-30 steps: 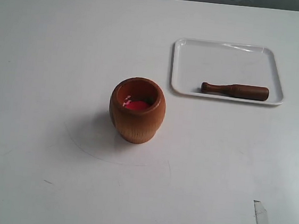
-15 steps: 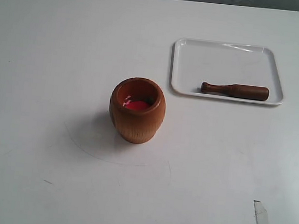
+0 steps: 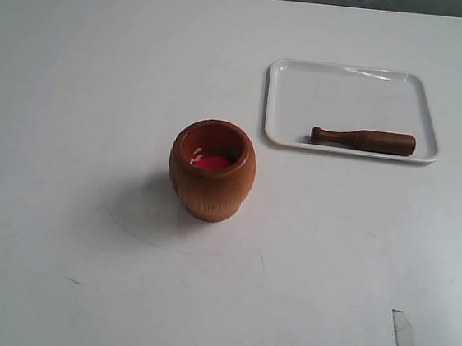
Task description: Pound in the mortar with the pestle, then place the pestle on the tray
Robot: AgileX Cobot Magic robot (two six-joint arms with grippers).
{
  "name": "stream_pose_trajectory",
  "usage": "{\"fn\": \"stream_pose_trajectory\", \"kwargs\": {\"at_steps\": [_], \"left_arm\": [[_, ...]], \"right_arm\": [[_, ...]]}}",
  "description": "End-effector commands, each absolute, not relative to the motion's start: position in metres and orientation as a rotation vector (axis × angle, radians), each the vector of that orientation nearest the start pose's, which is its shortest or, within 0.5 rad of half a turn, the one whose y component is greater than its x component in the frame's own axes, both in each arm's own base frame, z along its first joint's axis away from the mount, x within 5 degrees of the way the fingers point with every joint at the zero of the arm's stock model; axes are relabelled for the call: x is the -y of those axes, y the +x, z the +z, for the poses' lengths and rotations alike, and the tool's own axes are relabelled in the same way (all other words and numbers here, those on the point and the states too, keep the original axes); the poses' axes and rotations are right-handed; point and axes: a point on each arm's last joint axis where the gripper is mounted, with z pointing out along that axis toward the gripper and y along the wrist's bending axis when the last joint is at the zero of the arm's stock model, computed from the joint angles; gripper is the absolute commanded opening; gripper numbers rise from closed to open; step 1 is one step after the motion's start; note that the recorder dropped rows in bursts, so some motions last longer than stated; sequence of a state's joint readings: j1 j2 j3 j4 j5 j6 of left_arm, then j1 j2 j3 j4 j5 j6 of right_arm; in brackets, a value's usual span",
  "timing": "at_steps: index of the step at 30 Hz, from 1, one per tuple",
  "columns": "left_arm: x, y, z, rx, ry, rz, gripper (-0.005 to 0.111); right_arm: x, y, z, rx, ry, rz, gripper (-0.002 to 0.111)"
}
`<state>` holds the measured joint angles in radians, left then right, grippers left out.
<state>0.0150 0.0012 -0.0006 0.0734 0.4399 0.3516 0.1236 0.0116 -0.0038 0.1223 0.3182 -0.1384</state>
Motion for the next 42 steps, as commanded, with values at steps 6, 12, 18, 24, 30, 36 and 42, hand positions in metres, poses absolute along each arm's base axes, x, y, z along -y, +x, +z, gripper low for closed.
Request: {"fn": "stream_pose_trajectory", "kwargs": {"at_steps": [6,12,18,24,30,36,42], "left_arm": [[-0.0029,0.0509,0.1742,-1.897,0.361,0.302,0.0],[-0.0029,0.0509,0.1742,-1.897,0.361,0.302,0.0],[-0.0029,0.0509,0.1742,-1.897,0.361,0.302,0.0],[-0.0029,0.0509,0.1742,-1.897,0.361,0.302,0.0],[-0.0029,0.0509,0.1742,-1.897,0.361,0.302,0.0],[-0.0029,0.0509,0.1742,-1.897,0.361,0.302,0.0],[-0.0029,0.0509,0.1742,-1.897,0.361,0.302,0.0]], "right_arm": [[-0.0101,0.0538,0.1853,-1.788,-0.153,0.106,0.0],[-0.0125,0.0522,0.1827,-1.809,-0.226,0.119,0.0],[-0.013,0.0522,0.1834,-1.796,-0.264,0.114,0.0],[-0.013,0.0522,0.1834,-1.816,-0.113,0.233,0.0],[-0.0109,0.0527,0.1833,-1.81,-0.158,0.163,0.0],[-0.0106,0.0527,0.1833,-1.81,-0.164,0.154,0.0],[-0.0093,0.0529,0.1832,-1.805,-0.208,0.098,0.0]]}}
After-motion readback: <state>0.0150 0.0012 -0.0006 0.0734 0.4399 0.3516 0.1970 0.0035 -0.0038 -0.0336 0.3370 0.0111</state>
